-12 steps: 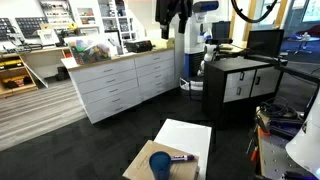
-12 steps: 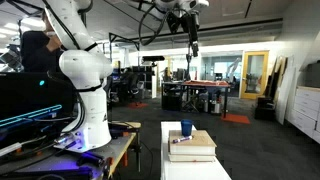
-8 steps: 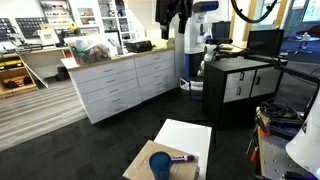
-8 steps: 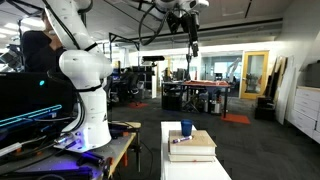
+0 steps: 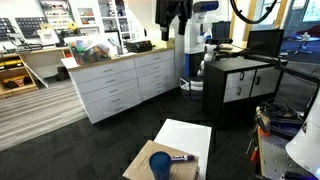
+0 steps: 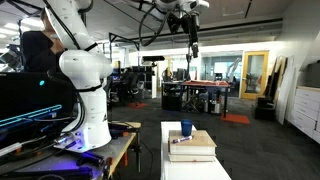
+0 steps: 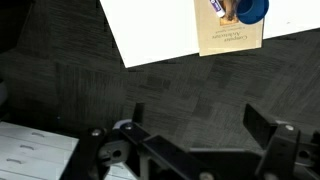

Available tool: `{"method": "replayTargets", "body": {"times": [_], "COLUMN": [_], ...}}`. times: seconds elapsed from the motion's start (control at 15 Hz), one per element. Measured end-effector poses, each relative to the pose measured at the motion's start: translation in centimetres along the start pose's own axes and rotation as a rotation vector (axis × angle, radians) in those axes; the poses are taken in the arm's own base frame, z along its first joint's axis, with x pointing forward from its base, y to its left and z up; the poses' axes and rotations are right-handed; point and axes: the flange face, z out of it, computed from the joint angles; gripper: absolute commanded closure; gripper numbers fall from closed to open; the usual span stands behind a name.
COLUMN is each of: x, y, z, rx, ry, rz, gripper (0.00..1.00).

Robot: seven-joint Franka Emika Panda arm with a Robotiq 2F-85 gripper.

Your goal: Pick up the marker and put it in the cup

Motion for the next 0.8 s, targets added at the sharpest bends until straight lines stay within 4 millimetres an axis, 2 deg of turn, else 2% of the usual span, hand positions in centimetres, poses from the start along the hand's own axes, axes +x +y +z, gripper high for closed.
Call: {"method": "replayTargets", "body": {"times": [0.47,0.8], "x": [-0.2,-1.0], "y": [0.8,0.5], "z": [3.6,7.0], "rx": [0.043,0.085], "ry": [-0.091,-0.125], "rz": [-0.040,-0.223], "gripper": [0.00,0.00]}}
